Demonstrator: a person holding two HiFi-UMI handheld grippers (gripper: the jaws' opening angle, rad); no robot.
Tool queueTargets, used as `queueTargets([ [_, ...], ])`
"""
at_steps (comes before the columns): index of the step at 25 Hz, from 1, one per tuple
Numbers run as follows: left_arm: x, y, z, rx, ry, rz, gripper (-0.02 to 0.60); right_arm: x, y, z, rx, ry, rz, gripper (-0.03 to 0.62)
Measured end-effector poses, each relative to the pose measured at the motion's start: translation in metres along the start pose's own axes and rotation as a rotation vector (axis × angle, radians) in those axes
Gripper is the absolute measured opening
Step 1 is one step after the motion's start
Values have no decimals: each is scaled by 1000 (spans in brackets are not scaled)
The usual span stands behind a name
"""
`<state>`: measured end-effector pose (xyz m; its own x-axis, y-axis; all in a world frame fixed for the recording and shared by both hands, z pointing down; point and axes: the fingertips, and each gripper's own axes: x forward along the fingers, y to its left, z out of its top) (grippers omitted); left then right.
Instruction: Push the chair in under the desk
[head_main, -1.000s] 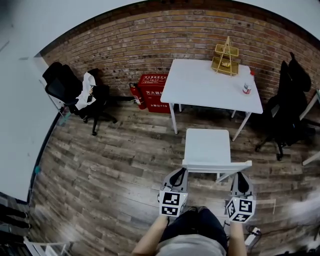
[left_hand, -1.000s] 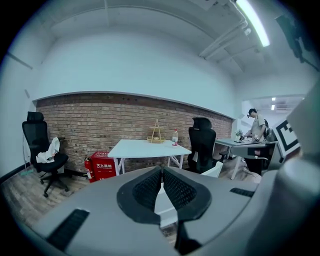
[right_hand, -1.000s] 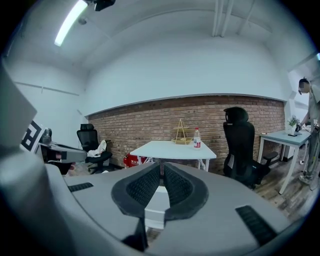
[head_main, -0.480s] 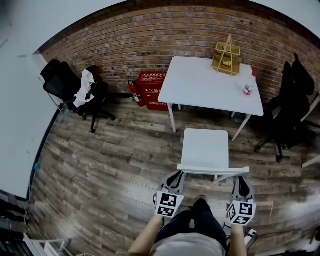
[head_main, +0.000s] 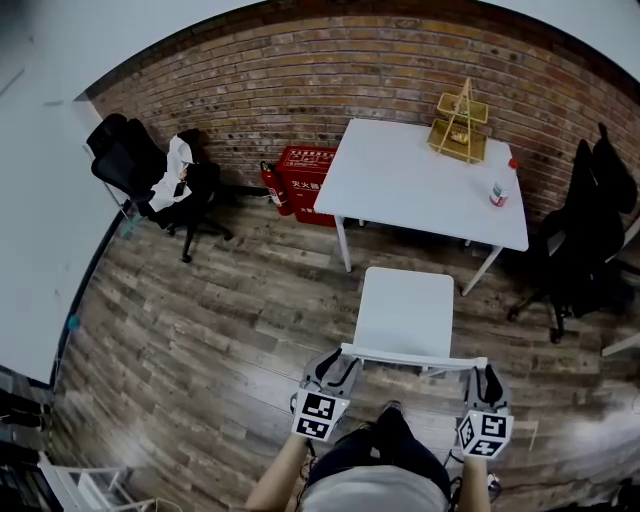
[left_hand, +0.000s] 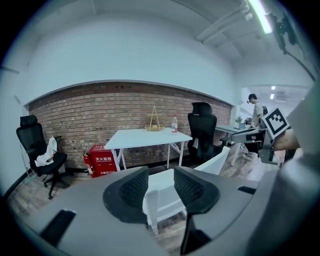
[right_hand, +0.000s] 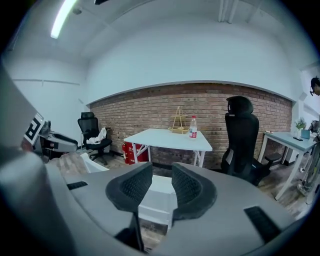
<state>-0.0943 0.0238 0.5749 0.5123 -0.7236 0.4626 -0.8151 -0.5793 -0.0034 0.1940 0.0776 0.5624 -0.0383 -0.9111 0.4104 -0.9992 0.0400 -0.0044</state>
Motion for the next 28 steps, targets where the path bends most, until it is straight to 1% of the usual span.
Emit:
queueTargets([
  [3, 3, 7, -5, -9, -4, 3, 184, 7, -6, -6, 2, 6, 33, 144],
  [6, 8, 11, -10, -14, 13, 2, 226, 13, -11, -11, 16, 17, 75, 209],
  [10, 19, 7, -20, 40, 46, -27, 269, 20, -13, -17, 5, 44, 123, 254],
  [11, 21, 6, -23, 38, 52, -40, 276, 21, -12, -17, -3, 50, 136, 260],
  [13, 25, 4, -27, 6, 59, -65, 298, 23, -8, -19, -13, 62, 161, 271],
  [15, 30, 3, -28, -25, 58, -75, 330, 26, -8, -25, -13, 78, 181, 288],
  [16, 32, 4, -28, -29, 60, -74, 342, 28, -9, -28, -15, 90, 187, 296],
  [20, 40, 5, -30, -7, 91, -82, 359, 35, -11, -42, -41, 137, 198, 311],
  [25, 47, 11, -41, -26, 118, -81, 360, 41, -9, -47, -65, 164, 186, 329],
  [28, 53, 9, -48, -29, 139, -93, 360, 45, -9, -50, -72, 182, 191, 332],
])
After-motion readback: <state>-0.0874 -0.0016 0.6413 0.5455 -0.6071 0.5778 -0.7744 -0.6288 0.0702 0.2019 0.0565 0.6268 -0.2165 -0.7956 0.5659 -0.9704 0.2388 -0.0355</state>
